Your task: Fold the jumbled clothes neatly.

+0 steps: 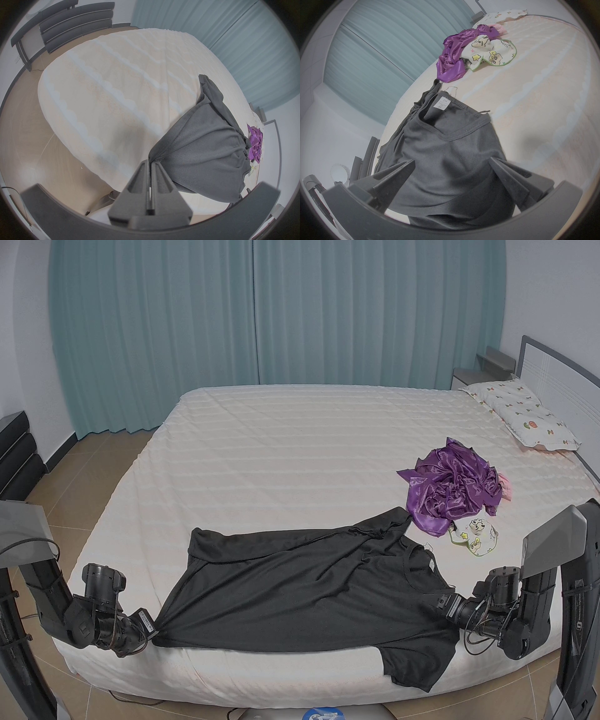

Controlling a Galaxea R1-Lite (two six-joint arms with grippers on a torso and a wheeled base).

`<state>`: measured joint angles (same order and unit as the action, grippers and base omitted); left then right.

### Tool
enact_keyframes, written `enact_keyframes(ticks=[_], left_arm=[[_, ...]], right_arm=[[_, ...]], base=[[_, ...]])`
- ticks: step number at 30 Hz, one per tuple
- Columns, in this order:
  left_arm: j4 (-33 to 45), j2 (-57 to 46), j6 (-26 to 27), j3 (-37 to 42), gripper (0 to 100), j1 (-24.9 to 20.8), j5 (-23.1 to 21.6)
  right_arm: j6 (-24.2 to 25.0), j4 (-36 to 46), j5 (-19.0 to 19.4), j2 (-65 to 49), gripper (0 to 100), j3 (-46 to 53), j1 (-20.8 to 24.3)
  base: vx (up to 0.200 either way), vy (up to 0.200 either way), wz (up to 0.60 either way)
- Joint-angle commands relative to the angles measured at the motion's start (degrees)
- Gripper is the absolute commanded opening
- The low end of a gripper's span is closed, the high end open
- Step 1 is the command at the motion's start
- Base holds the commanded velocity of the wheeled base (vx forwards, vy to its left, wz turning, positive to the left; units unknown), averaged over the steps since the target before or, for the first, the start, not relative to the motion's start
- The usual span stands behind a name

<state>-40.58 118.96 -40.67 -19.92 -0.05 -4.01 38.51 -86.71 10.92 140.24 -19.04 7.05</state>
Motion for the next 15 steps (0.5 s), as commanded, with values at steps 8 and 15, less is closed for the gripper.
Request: enact_keyframes(ticks=[8,15], left_arm=[[0.2,0.7,-0.5,-0.6,0,1.2,-0.3],[0.2,1.2,-0.5,-0.4,0,1.5,-1.7]], right_arm=[[-0.3,4.2,0.3,-3.3,100,-6.7,-3.4],[-0.5,10.2,0.4,-1.5,100,-14.1,-3.9]], base=[[0.0,0.0,0.0],[0.0,0.0,0.0]])
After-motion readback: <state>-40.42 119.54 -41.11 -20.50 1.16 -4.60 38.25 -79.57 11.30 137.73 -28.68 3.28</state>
